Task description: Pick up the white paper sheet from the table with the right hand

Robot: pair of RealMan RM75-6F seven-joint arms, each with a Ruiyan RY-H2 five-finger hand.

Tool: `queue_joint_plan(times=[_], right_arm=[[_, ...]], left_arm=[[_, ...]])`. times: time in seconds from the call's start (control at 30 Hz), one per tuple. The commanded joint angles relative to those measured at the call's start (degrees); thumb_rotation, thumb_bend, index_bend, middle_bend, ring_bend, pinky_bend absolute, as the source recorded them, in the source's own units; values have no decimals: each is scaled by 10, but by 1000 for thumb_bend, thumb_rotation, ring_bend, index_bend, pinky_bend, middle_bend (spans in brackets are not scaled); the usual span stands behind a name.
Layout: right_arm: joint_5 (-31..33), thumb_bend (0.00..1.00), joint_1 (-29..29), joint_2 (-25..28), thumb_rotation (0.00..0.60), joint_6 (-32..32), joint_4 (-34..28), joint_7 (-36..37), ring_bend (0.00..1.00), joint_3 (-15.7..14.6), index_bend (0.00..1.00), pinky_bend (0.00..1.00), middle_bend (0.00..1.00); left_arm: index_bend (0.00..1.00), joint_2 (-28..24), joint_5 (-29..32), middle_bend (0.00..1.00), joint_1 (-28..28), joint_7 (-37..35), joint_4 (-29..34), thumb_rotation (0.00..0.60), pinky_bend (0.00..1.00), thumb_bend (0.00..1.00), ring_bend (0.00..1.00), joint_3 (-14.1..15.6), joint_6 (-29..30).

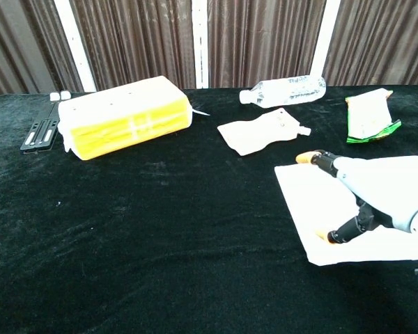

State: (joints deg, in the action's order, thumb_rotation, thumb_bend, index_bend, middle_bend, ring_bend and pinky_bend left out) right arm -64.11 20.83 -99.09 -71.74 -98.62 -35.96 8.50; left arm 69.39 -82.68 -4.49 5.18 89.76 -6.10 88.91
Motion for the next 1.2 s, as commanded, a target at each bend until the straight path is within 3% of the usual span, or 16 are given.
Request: queue_joint_plan(times=[0.03, 0.47, 0.83, 1.2], right_arm=[[10, 224, 1, 0, 600, -4, 0, -10, 0, -3, 0, 0, 0], [43, 192, -8, 31, 600, -25, -49, -45, 0, -28, 0, 0, 0], [42, 184, -7, 20, 600, -20, -9, -26, 0, -38, 0, 0, 0], [56, 184, -9, 24, 600, -19, -10, -35, 0, -50, 0, 0, 0]], left_arm=[[0, 0, 0, 0, 0, -1, 0, 600, 0, 111, 0, 0, 0], [0, 5, -6, 0, -1, 12, 1, 600, 0, 110, 0, 5, 1], [0, 8, -6, 0, -2, 16, -2, 600, 0, 112, 0, 5, -1], [0, 11, -5, 0, -3, 19, -4, 600, 0, 112, 0, 5, -1]])
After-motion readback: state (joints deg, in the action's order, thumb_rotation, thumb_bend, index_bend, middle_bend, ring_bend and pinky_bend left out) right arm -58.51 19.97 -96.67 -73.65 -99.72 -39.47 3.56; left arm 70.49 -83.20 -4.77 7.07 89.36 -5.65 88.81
